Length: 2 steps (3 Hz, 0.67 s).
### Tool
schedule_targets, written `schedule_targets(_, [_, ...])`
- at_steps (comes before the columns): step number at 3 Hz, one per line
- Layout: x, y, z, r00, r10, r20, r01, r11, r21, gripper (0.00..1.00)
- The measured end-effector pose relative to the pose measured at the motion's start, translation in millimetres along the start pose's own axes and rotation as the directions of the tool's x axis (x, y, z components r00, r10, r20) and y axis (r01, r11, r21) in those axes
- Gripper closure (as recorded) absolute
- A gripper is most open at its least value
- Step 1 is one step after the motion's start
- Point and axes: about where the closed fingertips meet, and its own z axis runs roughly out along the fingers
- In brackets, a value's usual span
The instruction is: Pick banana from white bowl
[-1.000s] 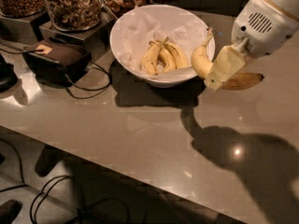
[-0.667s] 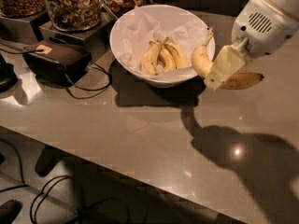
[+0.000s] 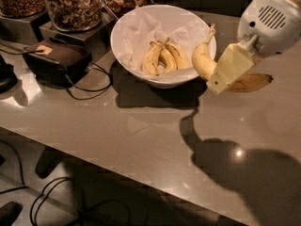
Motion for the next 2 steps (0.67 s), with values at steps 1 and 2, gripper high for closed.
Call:
schedule_targets(1, [12.5,15.0,3.5,1.000,0.008,-0.017,-0.008,0.9993,-0.037,1.00])
schedule_targets(2, [4.1,11.3,3.9,1.000,0.007,0.012,-0.007,0.9997,-0.024,1.00])
